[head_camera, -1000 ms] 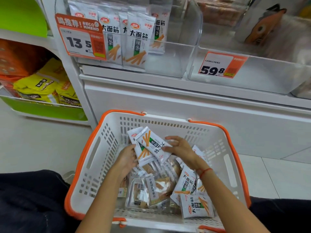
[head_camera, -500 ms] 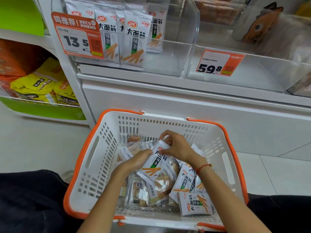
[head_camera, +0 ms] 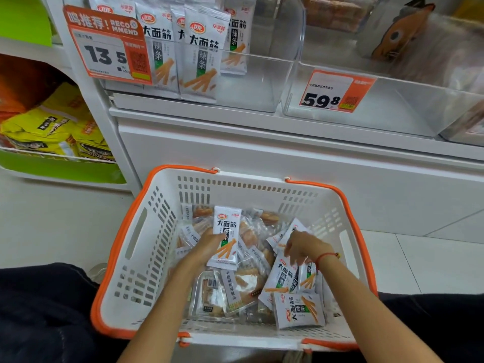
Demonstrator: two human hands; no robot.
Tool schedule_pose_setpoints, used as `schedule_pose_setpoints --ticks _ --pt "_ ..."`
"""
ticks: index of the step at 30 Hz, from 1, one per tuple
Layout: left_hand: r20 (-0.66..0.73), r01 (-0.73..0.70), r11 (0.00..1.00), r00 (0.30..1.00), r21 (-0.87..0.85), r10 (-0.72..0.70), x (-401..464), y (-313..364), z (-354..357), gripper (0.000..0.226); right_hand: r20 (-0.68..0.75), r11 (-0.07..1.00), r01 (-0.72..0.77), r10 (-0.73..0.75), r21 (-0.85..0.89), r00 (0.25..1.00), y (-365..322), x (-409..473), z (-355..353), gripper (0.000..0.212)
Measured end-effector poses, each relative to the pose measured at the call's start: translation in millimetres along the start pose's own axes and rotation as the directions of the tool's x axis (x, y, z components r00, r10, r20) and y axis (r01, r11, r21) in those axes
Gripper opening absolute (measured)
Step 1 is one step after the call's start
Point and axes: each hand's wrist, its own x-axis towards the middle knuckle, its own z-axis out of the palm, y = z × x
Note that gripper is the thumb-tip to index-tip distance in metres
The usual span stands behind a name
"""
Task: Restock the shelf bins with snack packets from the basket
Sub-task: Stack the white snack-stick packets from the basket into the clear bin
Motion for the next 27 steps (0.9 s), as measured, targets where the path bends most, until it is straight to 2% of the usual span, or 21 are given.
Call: schedule_pose_setpoints --ticks 2,4,7,8,12,14,15,17,18,20,23,25,27 --pt "-0.002 0.066 0.995 0.998 -0.081 -0.067 2.4 -2.1 -0.8 0.023 0.040 0.993 0.101 -0.099 -0.058 0.994 -0.9 -0.6 21.3 0.054" --pt "-0.005 0.103 0.986 0.994 -0.128 -0.105 4.1 -3.5 -1.4 0.019 -0.045 0.992 0.125 -0.125 -0.004 0.991 -2.0 -1.4 40.5 0.062" --pt "-0.011 0.132 0.978 0.991 -0.163 -0.135 4.0 -4.5 -1.7 0.023 -0.129 0.980 -0.075 0.100 0.182 0.987 -0.8 -1.3 48.7 0.084" --pt "-0.017 0.137 0.976 0.990 -0.170 -0.142 3.9 -4.0 -1.6 0.023 -0.120 0.978 -0.118 0.140 0.173 0.983 -2.5 -2.0 50.2 0.084" --pt "-0.040 0.138 0.976 0.988 -0.170 -0.147 6.0 -5.3 -0.7 0.021 -0.112 0.987 -0.158 0.157 0.005 0.981 -16.3 -2.6 57.9 0.048" --pt "-0.043 0.133 0.979 0.989 -0.158 -0.141 4.8 -6.7 -1.6 0.021 -0.129 0.986 -0.165 0.161 -0.021 0.978 -18.5 1.6 62.8 0.047" --pt "-0.046 0.131 0.979 0.989 -0.156 -0.140 4.0 -6.9 -2.1 0.022 -0.144 0.985 -0.172 0.170 0.000 0.975 -17.9 4.2 65.3 0.053" --pt "-0.063 0.124 0.984 0.989 -0.128 -0.133 3.3 -6.7 -2.9 0.025 -0.129 0.978 -0.190 0.199 0.081 0.971 -15.9 8.3 71.7 0.071" --pt "-0.076 0.118 0.988 0.989 -0.104 -0.126 4.3 -6.5 -3.3 0.028 -0.096 0.974 -0.193 0.204 0.118 0.974 -15.3 8.6 73.7 0.073" --pt "-0.072 0.113 0.992 0.991 -0.052 -0.117 6.1 -7.2 -3.4 0.035 -0.065 0.976 -0.167 0.178 0.142 0.982 -14.3 10.0 73.6 0.061" --pt "-0.048 0.098 0.995 0.994 0.012 -0.097 4.3 -6.6 -6.3 0.037 -0.109 0.970 -0.066 0.093 0.235 0.990 -7.9 16.1 63.3 0.043" --pt "-0.049 0.099 0.995 0.994 0.020 -0.098 3.6 -8.3 -9.3 0.036 -0.081 0.910 0.016 0.019 0.414 0.997 -10.7 13.2 46.5 0.042" --pt "-0.069 0.091 0.996 0.993 0.014 -0.090 3.8 -10.7 -12.2 0.035 -0.012 0.759 0.119 -0.145 0.640 0.989 -18.1 2.8 26.6 0.027"
